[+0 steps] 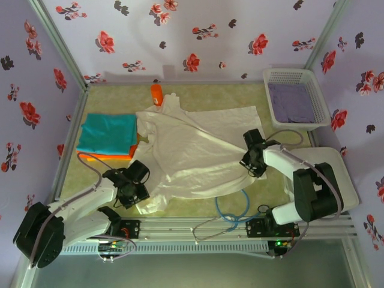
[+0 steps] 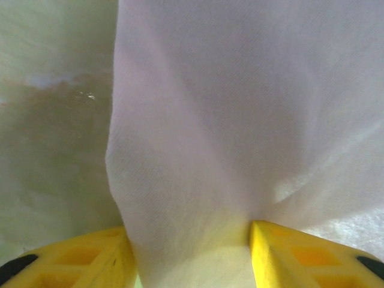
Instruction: Fold and stack the t-shirts
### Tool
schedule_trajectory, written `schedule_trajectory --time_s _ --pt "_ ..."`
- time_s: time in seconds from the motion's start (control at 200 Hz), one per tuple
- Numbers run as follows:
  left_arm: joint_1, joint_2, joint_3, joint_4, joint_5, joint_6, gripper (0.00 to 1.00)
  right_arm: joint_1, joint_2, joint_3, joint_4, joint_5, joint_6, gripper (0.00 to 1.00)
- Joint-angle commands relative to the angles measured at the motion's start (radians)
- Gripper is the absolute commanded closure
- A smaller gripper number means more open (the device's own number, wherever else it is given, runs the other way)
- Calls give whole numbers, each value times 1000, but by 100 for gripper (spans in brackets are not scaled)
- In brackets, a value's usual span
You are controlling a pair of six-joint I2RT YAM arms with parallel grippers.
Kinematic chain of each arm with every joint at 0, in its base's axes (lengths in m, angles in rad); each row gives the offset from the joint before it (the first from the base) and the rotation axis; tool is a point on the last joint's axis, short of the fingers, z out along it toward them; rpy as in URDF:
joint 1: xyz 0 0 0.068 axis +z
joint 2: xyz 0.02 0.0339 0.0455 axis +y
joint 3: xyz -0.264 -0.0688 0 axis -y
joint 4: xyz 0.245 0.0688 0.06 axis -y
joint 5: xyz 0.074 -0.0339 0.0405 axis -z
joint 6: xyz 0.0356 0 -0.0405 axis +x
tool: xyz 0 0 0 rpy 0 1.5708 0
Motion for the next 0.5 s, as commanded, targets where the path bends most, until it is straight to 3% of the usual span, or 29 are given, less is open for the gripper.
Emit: schedule_trajectory --time_s 0.0,0.15,0.225,0.495 --pt "12 20 -25 146 -21 36 50 -10 -8 68 -22 11 -134 43" --pt "15 13 -32 146 -22 33 50 -18 -113 67 -122 -1 -168 30" --pt "15 13 -32 145 -21 31 50 -20 -159 64 -192 5 -164 28" --pt "15 16 -23 135 -22 39 50 -36 -320 -56 -322 -11 -73 40"
